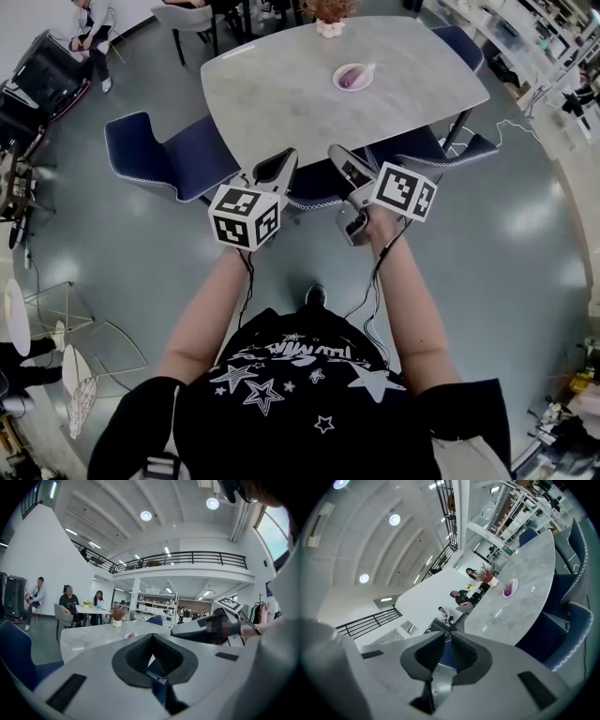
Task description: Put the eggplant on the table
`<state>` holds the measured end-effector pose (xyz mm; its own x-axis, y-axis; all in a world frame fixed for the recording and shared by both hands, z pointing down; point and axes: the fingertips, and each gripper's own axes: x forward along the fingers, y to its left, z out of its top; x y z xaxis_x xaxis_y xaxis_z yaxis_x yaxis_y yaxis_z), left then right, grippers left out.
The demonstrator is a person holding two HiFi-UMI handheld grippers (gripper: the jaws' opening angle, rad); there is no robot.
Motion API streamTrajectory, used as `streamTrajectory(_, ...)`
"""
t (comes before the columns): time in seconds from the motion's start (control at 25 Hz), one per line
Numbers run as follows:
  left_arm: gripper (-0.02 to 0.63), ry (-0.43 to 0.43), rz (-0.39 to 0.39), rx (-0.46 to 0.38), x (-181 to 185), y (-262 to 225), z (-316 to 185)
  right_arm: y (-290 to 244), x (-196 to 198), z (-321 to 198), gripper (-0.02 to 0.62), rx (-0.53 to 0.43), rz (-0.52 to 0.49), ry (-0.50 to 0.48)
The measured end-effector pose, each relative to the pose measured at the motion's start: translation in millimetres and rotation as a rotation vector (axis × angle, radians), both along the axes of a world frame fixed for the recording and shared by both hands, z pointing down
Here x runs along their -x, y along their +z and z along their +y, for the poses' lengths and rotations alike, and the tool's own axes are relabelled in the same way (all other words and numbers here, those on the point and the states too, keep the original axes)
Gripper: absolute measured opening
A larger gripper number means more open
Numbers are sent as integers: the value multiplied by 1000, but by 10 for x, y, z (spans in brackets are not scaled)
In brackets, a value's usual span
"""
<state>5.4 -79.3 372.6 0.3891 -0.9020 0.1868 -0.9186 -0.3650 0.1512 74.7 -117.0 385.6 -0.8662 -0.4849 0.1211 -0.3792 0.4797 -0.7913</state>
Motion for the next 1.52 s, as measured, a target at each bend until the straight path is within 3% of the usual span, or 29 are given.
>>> streamTrajectory(0.16, 8, 16, 4, 5, 193, -5, 242, -73, 194, 192, 12, -22, 32, 29)
streamTrajectory(0.68, 8, 70, 27, -2, 578, 13, 1195, -13, 629, 1260, 6, -59, 121, 55)
streamTrajectory(1.2, 8, 90, 49, 0, 692, 101, 2210, 73, 706, 2361, 6, -128, 237, 74)
streamTrajectory(1.52, 8, 105, 48, 0, 662, 123, 2582, 103, 656, 2740, 6, -149, 274, 99)
